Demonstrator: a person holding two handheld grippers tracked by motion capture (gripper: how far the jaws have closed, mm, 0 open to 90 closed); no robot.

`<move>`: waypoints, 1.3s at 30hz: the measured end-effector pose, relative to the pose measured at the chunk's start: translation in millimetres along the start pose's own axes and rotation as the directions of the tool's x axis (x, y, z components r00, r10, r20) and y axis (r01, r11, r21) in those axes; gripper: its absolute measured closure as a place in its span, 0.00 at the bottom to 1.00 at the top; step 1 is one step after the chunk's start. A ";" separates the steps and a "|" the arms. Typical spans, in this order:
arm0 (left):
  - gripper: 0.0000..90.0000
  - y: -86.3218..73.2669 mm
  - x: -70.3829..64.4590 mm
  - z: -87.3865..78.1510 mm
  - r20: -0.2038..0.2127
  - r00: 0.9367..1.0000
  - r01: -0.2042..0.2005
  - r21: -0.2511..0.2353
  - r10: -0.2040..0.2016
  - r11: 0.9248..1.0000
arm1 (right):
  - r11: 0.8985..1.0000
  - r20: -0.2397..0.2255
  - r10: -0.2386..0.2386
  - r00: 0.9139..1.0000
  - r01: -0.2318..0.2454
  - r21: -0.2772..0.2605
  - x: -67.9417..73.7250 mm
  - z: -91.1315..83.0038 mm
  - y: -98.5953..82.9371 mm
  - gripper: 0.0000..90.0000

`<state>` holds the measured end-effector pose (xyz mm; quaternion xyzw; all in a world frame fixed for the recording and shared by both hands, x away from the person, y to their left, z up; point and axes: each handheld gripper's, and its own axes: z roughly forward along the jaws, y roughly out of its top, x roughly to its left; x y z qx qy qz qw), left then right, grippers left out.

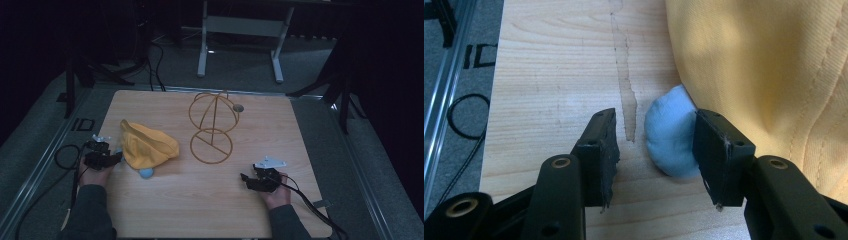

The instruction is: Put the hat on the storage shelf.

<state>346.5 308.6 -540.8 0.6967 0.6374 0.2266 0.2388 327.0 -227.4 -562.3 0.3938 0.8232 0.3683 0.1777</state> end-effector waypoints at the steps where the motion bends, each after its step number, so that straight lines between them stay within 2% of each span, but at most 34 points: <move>1: 0.59 -0.3 -0.2 0.7 0.003 1.000 0.004 0.004 -0.004 1.000 | 1.000 0.000 0.000 1.000 0.000 0.000 0.0 0.0 0.0 0.38; 3: 0.60 -0.6 -0.1 1.1 0.008 1.000 0.013 0.004 -0.013 1.000 | 1.000 0.000 -0.001 1.000 0.001 -0.001 0.0 0.0 0.0 0.38; 4: 0.61 -1.3 1.2 1.2 0.024 0.999 0.029 0.006 -0.029 1.000 | 1.000 0.000 -0.002 1.000 0.002 0.000 -0.1 0.0 0.0 0.38; 5: 0.64 -1.7 1.5 0.9 0.042 0.999 0.032 0.005 -0.032 0.999 | 1.000 0.000 0.000 1.000 0.000 0.000 0.0 0.0 0.0 0.38; 6: 0.72 -1.8 0.2 0.2 0.056 0.998 0.031 0.006 -0.031 0.999 | 1.000 0.000 -0.001 1.000 0.001 0.000 0.0 0.0 0.0 0.38; 9: 0.87 0.0 -5.0 -3.7 0.035 0.999 0.003 0.011 -0.004 1.000 | 1.000 0.000 -0.002 1.000 0.002 0.000 -0.1 0.0 0.0 0.38; 12: 0.94 1.0 -4.5 -7.6 0.047 0.999 0.001 0.014 -0.002 1.000 | 1.000 -0.001 -0.001 1.000 0.001 0.000 0.0 0.0 0.0 0.38; 19: 0.96 0.8 -4.0 -15.1 0.074 0.997 0.018 0.000 -0.018 1.000 | 1.000 -0.002 0.000 1.000 0.000 0.002 0.3 0.0 0.1 0.38; 21: 0.96 2.6 -2.5 -23.0 0.099 0.995 0.036 -0.024 -0.034 0.999 | 1.000 -0.002 -0.001 1.000 0.001 0.002 0.2 0.0 0.1 0.38; 26: 0.96 6.3 -3.0 -30.9 0.098 0.995 0.041 -0.044 -0.037 0.998 | 1.000 -0.002 -0.001 1.000 0.001 0.002 0.2 0.0 0.1 0.38; 31: 0.96 10.1 -0.6 -38.1 0.096 0.994 0.066 -0.058 -0.060 0.996 | 1.000 -0.002 -0.001 1.000 0.001 0.002 0.1 0.1 0.1 0.37; 35: 0.96 14.0 0.1 -49.8 0.130 0.990 0.060 -0.091 -0.048 0.994 | 1.000 -0.002 -0.001 1.000 0.001 0.002 0.2 0.1 0.1 0.37; 39: 0.96 17.8 -1.6 -57.6 0.139 0.989 0.061 -0.115 -0.045 0.991 | 1.000 -0.002 -0.001 1.000 0.001 0.002 0.2 0.1 0.1 0.37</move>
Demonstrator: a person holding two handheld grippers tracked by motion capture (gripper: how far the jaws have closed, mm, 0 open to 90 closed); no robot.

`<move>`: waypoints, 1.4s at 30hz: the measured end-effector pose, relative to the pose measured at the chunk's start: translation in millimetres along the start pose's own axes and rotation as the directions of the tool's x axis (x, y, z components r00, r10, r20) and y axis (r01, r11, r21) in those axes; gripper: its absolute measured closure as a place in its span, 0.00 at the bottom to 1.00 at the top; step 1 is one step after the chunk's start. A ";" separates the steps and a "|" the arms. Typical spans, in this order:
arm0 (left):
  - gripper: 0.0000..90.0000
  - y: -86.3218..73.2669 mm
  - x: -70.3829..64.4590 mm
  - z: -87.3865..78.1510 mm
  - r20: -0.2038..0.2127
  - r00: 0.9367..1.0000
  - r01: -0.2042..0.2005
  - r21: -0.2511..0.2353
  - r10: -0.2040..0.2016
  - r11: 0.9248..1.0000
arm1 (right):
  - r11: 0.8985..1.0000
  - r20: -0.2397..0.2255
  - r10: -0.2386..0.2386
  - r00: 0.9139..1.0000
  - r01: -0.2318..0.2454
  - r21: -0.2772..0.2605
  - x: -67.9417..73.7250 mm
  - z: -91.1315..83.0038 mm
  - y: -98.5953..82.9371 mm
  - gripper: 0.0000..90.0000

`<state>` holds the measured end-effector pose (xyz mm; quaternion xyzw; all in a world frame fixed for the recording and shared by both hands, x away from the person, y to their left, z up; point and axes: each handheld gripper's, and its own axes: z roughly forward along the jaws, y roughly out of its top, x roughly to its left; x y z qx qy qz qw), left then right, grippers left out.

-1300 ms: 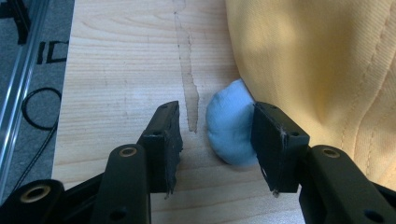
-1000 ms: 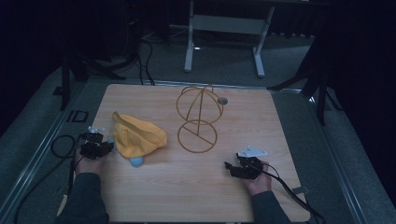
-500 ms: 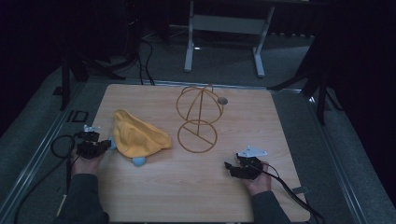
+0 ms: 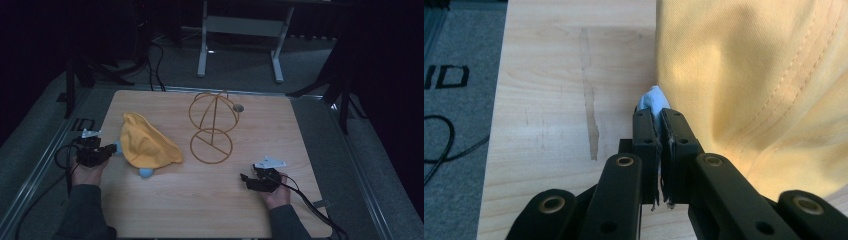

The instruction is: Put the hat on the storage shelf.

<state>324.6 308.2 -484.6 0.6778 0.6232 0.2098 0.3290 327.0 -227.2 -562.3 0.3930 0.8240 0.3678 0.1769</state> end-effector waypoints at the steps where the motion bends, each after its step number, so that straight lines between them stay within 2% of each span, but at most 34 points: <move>1: 0.96 1.5 -0.3 -1.9 0.001 1.000 -0.007 -0.004 0.007 1.000 | 1.000 0.000 0.000 1.000 0.000 0.000 0.0 0.0 0.0 0.37; 10: 0.96 13.2 -4.0 -14.0 0.020 1.000 -0.011 -0.027 0.011 1.000 | 1.000 0.000 0.000 1.000 0.000 0.000 0.0 0.0 0.0 0.37; 13: 0.96 17.4 -8.1 -23.0 0.049 0.999 -0.013 -0.049 0.015 0.999 | 1.000 -0.001 -0.001 1.000 0.001 0.001 0.0 0.0 0.0 0.37; 19: 0.96 26.1 -17.6 -37.2 0.073 0.996 -0.040 -0.081 0.045 0.996 | 1.000 -0.001 -0.001 1.000 0.001 -0.001 0.0 0.1 0.1 0.37; 24: 0.96 35.0 -23.7 -46.5 0.075 0.995 -0.062 -0.094 0.069 0.994 | 1.000 -0.001 0.000 1.000 0.000 0.000 0.0 0.1 0.1 0.37; 32: 0.96 45.6 -34.6 -58.6 0.131 0.988 -0.066 -0.109 0.080 0.992 | 1.000 -0.001 0.000 1.000 0.000 0.000 0.0 0.2 0.1 0.37; 39: 0.96 60.3 -44.6 -69.1 0.148 0.983 -0.088 -0.132 0.108 0.987 | 1.000 -0.001 -0.001 1.000 0.001 -0.001 -0.2 0.3 0.2 0.37; 42: 0.96 71.9 -49.5 -75.5 0.146 0.982 -0.100 -0.150 0.122 0.984 | 1.000 -0.001 -0.001 1.000 0.001 -0.001 -0.2 0.3 0.2 0.37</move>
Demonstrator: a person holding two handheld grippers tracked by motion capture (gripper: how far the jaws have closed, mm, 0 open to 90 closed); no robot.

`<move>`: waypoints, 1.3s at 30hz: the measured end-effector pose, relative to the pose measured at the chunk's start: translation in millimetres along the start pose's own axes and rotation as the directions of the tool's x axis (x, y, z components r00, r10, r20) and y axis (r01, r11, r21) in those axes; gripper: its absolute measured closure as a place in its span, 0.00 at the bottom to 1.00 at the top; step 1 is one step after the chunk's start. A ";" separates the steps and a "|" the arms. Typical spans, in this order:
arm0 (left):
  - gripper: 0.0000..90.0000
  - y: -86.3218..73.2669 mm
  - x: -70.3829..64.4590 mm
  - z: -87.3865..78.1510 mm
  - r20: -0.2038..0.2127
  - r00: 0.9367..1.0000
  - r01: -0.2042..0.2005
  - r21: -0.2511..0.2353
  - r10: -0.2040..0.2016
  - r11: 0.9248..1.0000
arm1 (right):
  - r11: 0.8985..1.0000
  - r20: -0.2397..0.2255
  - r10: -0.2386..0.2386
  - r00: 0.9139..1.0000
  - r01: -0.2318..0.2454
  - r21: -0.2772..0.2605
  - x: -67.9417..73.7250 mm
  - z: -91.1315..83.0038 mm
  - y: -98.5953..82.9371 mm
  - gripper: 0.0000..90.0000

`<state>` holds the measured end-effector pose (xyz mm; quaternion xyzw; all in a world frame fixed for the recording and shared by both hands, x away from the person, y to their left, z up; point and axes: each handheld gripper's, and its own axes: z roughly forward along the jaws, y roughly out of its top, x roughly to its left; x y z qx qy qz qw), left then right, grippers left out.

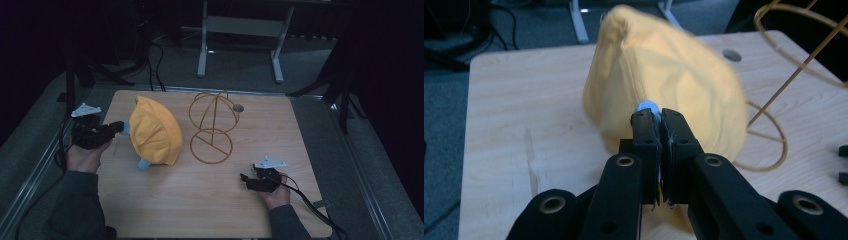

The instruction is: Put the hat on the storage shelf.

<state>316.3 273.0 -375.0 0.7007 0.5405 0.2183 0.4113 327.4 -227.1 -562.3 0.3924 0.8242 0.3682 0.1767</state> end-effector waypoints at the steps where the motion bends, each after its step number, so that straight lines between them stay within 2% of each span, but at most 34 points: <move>1: 0.96 3.5 -0.4 0.1 -0.003 1.000 -0.003 -0.001 0.003 1.000 | 1.000 0.000 0.000 1.000 0.000 0.000 0.0 0.0 0.0 0.37; 4: 0.96 12.7 2.7 7.0 -0.014 1.000 0.013 -0.001 -0.013 1.000 | 1.000 0.000 0.001 1.000 -0.001 0.001 0.1 0.0 0.0 0.37; 8: 0.96 23.4 6.3 25.7 -0.040 0.999 0.024 0.010 -0.023 1.000 | 1.000 0.000 0.001 1.000 -0.001 0.001 0.0 0.1 0.1 0.37; 18: 0.93 44.1 9.4 75.6 -0.115 0.993 0.006 0.080 0.003 0.997 | 1.000 -0.001 0.000 1.000 0.000 0.002 -0.1 0.1 0.2 0.37; 25: 0.77 42.3 13.9 99.6 -0.152 0.988 0.048 0.138 -0.027 0.989 | 1.000 -0.001 -0.001 1.000 0.001 0.002 -0.1 0.2 0.2 0.36; 27: 0.72 40.9 13.4 102.5 -0.156 0.987 0.047 0.150 -0.023 0.988 | 1.000 -0.002 -0.001 1.000 0.001 0.002 -0.1 0.2 0.2 0.36; 32: 0.61 39.9 6.0 104.3 -0.167 0.986 0.036 0.164 -0.008 0.986 | 1.000 -0.002 -0.001 1.000 0.001 0.002 -0.1 0.2 0.2 0.36; 39: 0.40 36.2 -9.5 108.5 -0.183 0.983 0.040 0.206 -0.002 0.978 | 1.000 -0.001 -0.001 1.000 0.001 0.002 -0.1 0.2 0.2 0.36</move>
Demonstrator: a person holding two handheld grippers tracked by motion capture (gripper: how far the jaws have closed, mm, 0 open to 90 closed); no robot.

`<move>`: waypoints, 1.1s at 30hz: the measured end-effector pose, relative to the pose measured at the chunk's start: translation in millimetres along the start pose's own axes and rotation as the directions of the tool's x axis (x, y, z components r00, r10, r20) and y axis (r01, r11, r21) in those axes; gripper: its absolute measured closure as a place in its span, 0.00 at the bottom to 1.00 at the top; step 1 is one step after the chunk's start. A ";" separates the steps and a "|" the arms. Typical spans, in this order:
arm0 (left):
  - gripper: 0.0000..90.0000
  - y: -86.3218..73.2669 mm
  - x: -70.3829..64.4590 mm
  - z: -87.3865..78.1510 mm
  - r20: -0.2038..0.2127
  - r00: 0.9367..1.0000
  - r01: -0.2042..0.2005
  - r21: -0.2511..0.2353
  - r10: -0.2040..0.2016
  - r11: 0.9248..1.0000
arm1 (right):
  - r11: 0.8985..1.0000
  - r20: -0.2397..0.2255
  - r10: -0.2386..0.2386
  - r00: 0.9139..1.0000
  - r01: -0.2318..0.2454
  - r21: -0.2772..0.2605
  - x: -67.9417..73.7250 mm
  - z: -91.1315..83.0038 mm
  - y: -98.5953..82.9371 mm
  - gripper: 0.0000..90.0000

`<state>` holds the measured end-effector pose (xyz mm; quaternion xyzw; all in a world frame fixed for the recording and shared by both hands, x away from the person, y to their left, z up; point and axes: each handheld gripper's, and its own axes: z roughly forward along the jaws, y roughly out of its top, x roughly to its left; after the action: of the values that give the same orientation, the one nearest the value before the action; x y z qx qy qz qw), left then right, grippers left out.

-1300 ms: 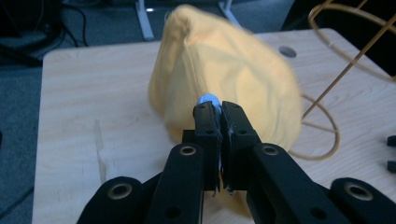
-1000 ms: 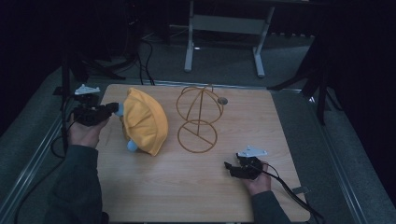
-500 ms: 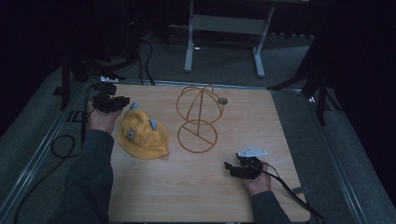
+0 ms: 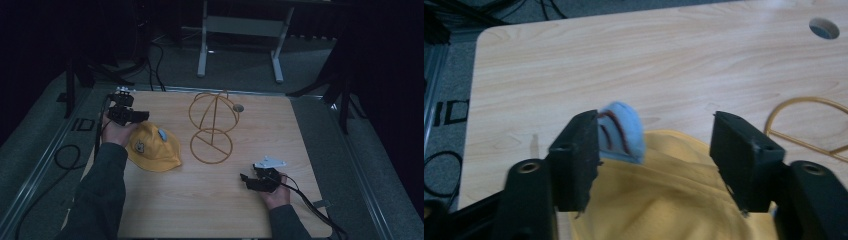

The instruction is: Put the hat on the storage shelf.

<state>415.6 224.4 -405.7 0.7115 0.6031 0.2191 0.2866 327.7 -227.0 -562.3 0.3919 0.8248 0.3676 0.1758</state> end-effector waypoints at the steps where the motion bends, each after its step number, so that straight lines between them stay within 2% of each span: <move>1: 0.38 -0.3 -3.9 0.4 0.002 1.000 0.000 0.007 0.000 1.000 | 1.000 0.000 0.000 1.000 0.000 0.000 0.0 0.0 0.0 0.36; 6: 0.30 -3.0 -21.8 5.2 0.005 1.000 -0.024 0.038 0.023 0.999 | 1.000 0.000 0.000 1.000 0.000 0.000 0.0 0.0 0.0 0.36; 8: 0.29 -4.8 -28.3 9.2 -0.017 0.999 -0.031 0.061 0.032 0.998 | 1.000 0.000 0.000 1.000 0.000 0.000 0.0 0.0 0.0 0.36; 12: 0.29 -8.5 -33.5 18.9 -0.030 0.999 -0.025 0.116 0.028 0.993 | 1.000 -0.001 -0.001 1.000 0.001 0.000 0.0 0.0 0.0 0.36; 15: 0.32 -11.3 -32.9 19.8 -0.039 0.999 -0.011 0.140 0.017 0.990 | 1.000 -0.001 -0.001 1.000 0.001 0.000 0.0 0.1 0.0 0.36; 19: 0.42 -14.5 -30.3 18.2 -0.031 0.999 -0.005 0.170 0.011 0.985 | 1.000 -0.001 -0.001 1.000 0.001 0.000 0.0 0.1 0.0 0.36; 22: 0.58 -15.5 -27.2 16.7 -0.013 1.000 -0.005 0.166 0.007 0.986 | 1.000 -0.001 -0.001 1.000 0.001 0.000 0.0 0.1 0.0 0.36; 25: 0.72 -15.3 -25.6 15.4 -0.021 1.000 -0.015 0.162 0.019 0.987 | 1.000 -0.001 -0.001 1.000 0.001 0.001 0.0 0.0 0.0 0.36; 26: 0.72 -15.0 -24.0 14.2 -0.029 0.999 -0.015 0.156 0.019 0.988 | 1.000 -0.001 -0.001 1.000 0.001 0.001 0.0 0.0 0.0 0.36; 27: 0.79 -14.8 -22.7 13.7 -0.035 0.999 -0.018 0.153 0.024 0.988 | 1.000 -0.001 -0.001 1.000 0.001 0.001 0.0 0.0 0.0 0.36; 30: 0.87 -14.7 -18.9 12.2 -0.035 0.998 -0.040 0.159 0.046 0.986 | 1.000 -0.001 -0.001 1.000 0.001 0.000 0.0 0.0 0.0 0.36; 32: 0.88 -14.7 -18.9 12.2 -0.035 0.998 -0.040 0.159 0.046 0.986 | 1.000 -0.001 -0.001 1.000 0.001 0.000 0.0 0.1 0.0 0.36; 33: 0.88 -14.6 -15.9 10.3 -0.032 0.997 -0.061 0.165 0.067 0.984 | 1.000 -0.001 -0.001 1.000 0.001 0.000 0.0 0.1 0.0 0.36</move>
<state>408.8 208.9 -422.6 0.7473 0.6013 0.1911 0.2086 327.8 -227.0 -562.3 0.3913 0.8252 0.3677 0.1755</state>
